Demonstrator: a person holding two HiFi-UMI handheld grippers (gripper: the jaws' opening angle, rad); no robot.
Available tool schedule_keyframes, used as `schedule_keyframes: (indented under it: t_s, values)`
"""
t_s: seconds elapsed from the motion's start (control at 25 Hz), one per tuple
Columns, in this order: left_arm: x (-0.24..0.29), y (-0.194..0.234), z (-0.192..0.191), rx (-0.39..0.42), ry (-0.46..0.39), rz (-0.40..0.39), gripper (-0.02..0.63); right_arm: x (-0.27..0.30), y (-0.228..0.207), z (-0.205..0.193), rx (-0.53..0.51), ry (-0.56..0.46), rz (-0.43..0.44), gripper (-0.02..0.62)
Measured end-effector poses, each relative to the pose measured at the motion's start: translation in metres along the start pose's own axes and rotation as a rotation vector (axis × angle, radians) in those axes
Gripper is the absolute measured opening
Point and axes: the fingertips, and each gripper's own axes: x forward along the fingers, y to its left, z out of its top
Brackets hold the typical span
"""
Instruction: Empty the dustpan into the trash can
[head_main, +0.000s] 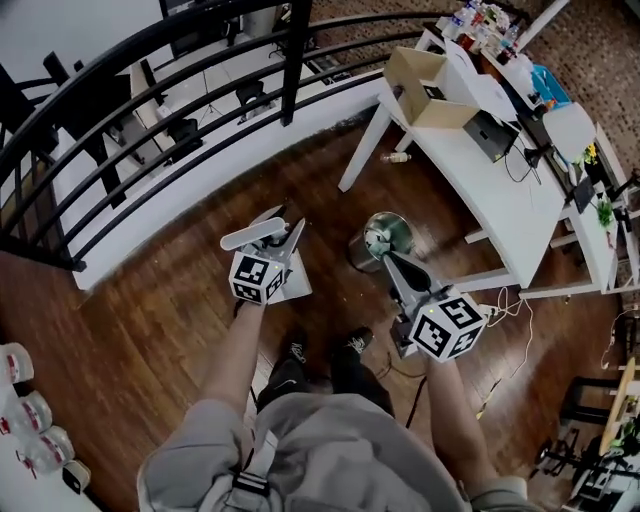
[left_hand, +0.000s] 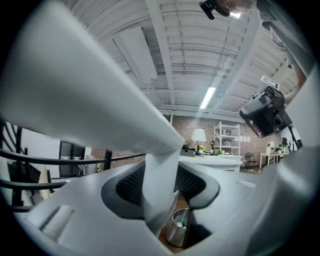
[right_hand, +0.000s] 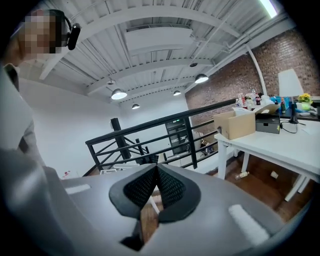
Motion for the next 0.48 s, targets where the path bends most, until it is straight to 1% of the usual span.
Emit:
schedule_keyframes:
  t_s: [0.12,0.28,0.4,0.48]
  values:
    - [-0.024,0.023,-0.003,-0.01,0.001,0.079,0.186,0.018,0.019,-0.004,-0.02,0.024,0.048,-0.002]
    - [-0.053,0.049,-0.007,-0.059,-0.011,0.181,0.278,0.042,0.042,0.001,-0.047,0.044,0.113,-0.002]
    - [-0.073,0.061,-0.011,-0.1,-0.016,0.249,0.31,0.055,0.056,0.007,-0.062,0.05,0.158,-0.002]
    - [-0.085,0.067,-0.017,-0.114,-0.003,0.291,0.325,0.061,0.065,0.009,-0.069,0.053,0.178,-0.002]
